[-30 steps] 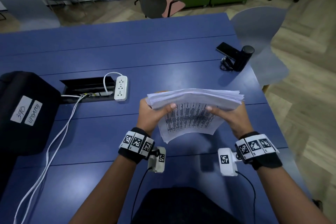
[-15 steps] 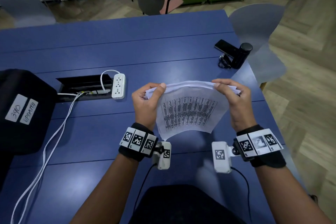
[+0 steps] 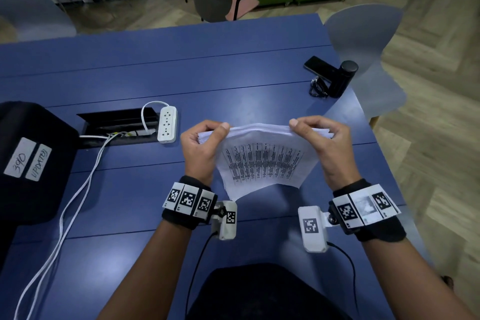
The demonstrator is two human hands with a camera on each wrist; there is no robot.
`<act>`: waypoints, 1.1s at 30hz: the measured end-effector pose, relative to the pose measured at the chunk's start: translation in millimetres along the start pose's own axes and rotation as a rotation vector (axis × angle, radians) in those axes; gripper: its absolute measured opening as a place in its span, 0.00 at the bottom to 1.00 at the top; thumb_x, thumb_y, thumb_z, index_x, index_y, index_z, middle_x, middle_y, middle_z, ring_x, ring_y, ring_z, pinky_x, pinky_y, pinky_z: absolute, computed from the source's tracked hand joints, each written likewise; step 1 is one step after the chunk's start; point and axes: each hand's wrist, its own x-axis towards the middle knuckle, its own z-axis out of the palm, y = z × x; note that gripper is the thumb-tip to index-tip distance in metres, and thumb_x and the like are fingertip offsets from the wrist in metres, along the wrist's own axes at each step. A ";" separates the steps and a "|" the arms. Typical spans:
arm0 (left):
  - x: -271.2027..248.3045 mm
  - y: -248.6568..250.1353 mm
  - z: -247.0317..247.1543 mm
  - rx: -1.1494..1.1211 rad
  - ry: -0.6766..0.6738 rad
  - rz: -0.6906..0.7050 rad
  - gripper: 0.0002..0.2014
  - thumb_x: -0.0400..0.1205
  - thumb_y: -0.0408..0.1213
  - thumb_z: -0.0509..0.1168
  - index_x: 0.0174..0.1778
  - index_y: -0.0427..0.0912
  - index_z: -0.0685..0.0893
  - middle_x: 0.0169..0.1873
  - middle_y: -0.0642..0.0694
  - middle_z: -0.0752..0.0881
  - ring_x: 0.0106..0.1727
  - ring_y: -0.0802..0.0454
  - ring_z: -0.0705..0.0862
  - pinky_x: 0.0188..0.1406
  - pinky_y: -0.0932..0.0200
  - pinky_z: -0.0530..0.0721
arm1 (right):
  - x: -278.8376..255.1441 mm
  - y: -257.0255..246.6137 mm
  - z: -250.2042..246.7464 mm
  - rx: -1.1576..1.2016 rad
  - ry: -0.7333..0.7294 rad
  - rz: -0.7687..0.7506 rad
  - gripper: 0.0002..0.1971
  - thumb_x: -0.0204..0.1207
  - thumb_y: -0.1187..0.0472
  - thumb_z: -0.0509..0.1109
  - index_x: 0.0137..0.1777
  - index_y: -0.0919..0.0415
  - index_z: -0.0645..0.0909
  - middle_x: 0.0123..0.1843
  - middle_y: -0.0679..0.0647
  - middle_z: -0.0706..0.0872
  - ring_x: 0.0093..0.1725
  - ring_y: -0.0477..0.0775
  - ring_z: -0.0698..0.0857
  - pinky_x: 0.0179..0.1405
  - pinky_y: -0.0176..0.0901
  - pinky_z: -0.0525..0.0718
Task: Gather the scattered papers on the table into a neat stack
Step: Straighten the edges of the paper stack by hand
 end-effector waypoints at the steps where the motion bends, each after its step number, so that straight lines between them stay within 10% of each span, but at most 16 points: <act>1: -0.1 -1.0 -0.7 0.004 0.005 -0.001 0.10 0.71 0.37 0.73 0.23 0.49 0.86 0.23 0.56 0.83 0.28 0.58 0.79 0.35 0.65 0.77 | -1.5 1.1 2.0 0.004 -0.013 0.002 0.07 0.69 0.57 0.80 0.37 0.61 0.89 0.36 0.48 0.89 0.38 0.44 0.84 0.43 0.29 0.78; 6: -2.3 -5.6 6.8 0.110 0.074 0.003 0.14 0.73 0.33 0.76 0.23 0.41 0.80 0.16 0.59 0.76 0.21 0.63 0.71 0.25 0.69 0.71 | -2.6 11.6 6.0 0.033 0.082 -0.027 0.11 0.66 0.51 0.80 0.36 0.58 0.87 0.32 0.43 0.88 0.35 0.42 0.84 0.41 0.31 0.80; 10: 2.4 -21.5 24.9 0.076 0.229 -0.036 0.18 0.70 0.37 0.79 0.21 0.41 0.77 0.18 0.51 0.70 0.22 0.54 0.66 0.22 0.64 0.65 | -0.5 34.9 10.1 -0.008 -0.061 -0.028 0.24 0.50 0.58 0.89 0.47 0.53 0.85 0.47 0.48 0.91 0.50 0.50 0.89 0.54 0.39 0.86; 16: 30.9 -30.0 33.8 0.095 0.355 -0.044 0.30 0.66 0.47 0.80 0.20 0.30 0.69 0.23 0.46 0.65 0.26 0.50 0.61 0.22 0.52 0.62 | 22.0 54.2 19.8 -0.274 0.062 -0.158 0.24 0.63 0.78 0.79 0.49 0.48 0.85 0.44 0.40 0.91 0.47 0.40 0.90 0.49 0.36 0.87; 27: 53.6 47.4 52.2 0.053 0.345 0.224 0.21 0.71 0.28 0.78 0.20 0.43 0.72 0.11 0.60 0.73 0.16 0.67 0.71 0.21 0.73 0.73 | 61.8 -3.4 -0.1 -0.065 -0.111 -0.126 0.21 0.63 0.69 0.83 0.56 0.63 0.84 0.46 0.35 0.91 0.52 0.39 0.89 0.52 0.33 0.85; 33: 34.8 69.8 59.5 0.136 0.369 0.468 0.12 0.75 0.36 0.74 0.29 0.44 0.78 0.21 0.59 0.75 0.22 0.66 0.73 0.24 0.71 0.72 | 20.0 -8.6 23.8 -0.083 0.136 -0.337 0.27 0.69 0.59 0.81 0.42 0.16 0.80 0.34 0.19 0.83 0.34 0.26 0.83 0.38 0.31 0.84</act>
